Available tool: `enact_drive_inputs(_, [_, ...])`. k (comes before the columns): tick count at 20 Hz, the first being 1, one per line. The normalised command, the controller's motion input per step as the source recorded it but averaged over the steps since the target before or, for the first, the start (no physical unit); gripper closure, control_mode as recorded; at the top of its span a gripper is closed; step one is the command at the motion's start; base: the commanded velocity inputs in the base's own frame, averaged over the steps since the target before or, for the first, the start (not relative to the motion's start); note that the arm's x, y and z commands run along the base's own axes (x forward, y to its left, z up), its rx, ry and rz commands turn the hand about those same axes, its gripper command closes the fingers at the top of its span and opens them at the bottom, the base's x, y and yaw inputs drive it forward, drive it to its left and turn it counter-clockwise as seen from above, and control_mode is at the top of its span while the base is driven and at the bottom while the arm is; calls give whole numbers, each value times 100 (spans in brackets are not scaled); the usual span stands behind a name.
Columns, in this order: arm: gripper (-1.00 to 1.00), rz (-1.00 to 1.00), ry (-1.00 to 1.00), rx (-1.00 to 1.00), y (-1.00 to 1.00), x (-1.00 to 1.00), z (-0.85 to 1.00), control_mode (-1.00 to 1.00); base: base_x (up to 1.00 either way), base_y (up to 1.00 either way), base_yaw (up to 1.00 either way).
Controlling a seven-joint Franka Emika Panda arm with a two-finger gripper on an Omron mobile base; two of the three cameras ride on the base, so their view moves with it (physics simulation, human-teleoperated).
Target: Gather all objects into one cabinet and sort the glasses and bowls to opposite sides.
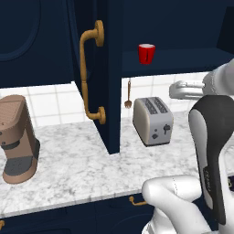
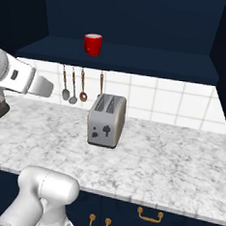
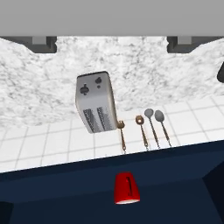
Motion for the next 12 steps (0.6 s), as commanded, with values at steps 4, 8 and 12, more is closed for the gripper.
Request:
enact_drive_inputs(4, [-100, 0, 0, 0, 1, 34, 11, -100, 0, 0, 0])
enact_drive_inputs(8, [-100, 0, -4, 0, 0, 48, 0, -100, 0, 0, 0])
enact_drive_inputs(12, [-100, 1, -20, 0, -1, 45, 2, -100, 0, 0, 0])
